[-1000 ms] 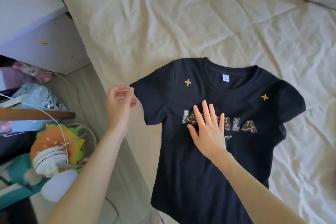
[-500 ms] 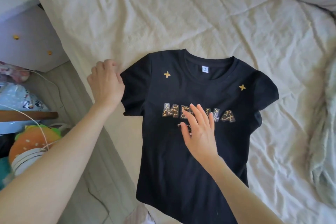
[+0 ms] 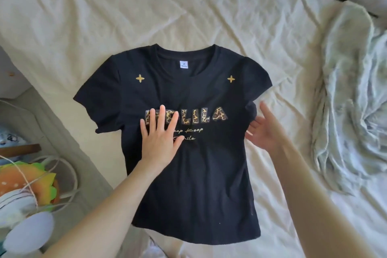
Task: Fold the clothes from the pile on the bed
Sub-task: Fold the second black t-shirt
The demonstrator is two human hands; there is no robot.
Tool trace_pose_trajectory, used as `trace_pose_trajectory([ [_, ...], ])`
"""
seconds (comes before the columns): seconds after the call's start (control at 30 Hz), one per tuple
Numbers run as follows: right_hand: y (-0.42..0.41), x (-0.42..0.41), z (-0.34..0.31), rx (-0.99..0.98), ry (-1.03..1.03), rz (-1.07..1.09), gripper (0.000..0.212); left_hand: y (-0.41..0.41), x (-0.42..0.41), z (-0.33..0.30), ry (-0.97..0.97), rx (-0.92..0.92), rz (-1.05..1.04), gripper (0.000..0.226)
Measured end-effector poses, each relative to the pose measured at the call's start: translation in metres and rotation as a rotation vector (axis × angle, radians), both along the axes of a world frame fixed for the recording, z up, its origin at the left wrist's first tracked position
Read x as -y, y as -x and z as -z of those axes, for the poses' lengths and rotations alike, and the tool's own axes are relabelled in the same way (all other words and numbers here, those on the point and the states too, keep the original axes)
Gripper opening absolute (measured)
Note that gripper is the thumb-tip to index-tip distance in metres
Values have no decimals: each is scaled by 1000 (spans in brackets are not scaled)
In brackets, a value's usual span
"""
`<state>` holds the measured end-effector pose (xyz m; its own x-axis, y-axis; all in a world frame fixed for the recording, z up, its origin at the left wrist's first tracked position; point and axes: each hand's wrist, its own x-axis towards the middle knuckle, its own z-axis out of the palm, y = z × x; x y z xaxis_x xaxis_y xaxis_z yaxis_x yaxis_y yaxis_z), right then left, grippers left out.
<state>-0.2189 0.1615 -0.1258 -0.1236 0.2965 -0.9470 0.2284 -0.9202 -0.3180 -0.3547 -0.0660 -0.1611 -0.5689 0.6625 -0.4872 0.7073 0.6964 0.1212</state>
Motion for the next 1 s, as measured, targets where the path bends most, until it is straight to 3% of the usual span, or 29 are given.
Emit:
trace_pose_trajectory([
  [0.1,12,-6,-10,18,-64,153,11,1,-3,-1,48,1,-2,69],
  [0.23,-1,9,-21,187,-553,221,16,1,-7,-1,84,2,-17,70],
  [0.3,-17,20,-13,215,-440,279,8,1,-6,0,79,-2,-14,70],
  [0.4,-37,21,0,73,-85,405,33,2,-5,2,76,-11,-5,71],
  [0.47,-41,13,2,-36,-25,412,31,2,-5,3,85,-19,-12,71],
  [0.6,-40,2,6,-30,-130,226,13,2,-6,1,118,3,-8,70],
  [0.73,-55,28,6,20,-170,194,52,-1,3,-14,14,63,-40,60],
  [0.77,-64,42,4,55,-191,123,52,-7,11,-20,-51,95,-69,55],
  [0.87,-95,91,-1,175,-265,-231,28,-35,52,-38,-229,223,-189,41],
  [1.0,-139,136,5,384,-500,-770,15,-59,109,-45,-409,183,-496,35],
])
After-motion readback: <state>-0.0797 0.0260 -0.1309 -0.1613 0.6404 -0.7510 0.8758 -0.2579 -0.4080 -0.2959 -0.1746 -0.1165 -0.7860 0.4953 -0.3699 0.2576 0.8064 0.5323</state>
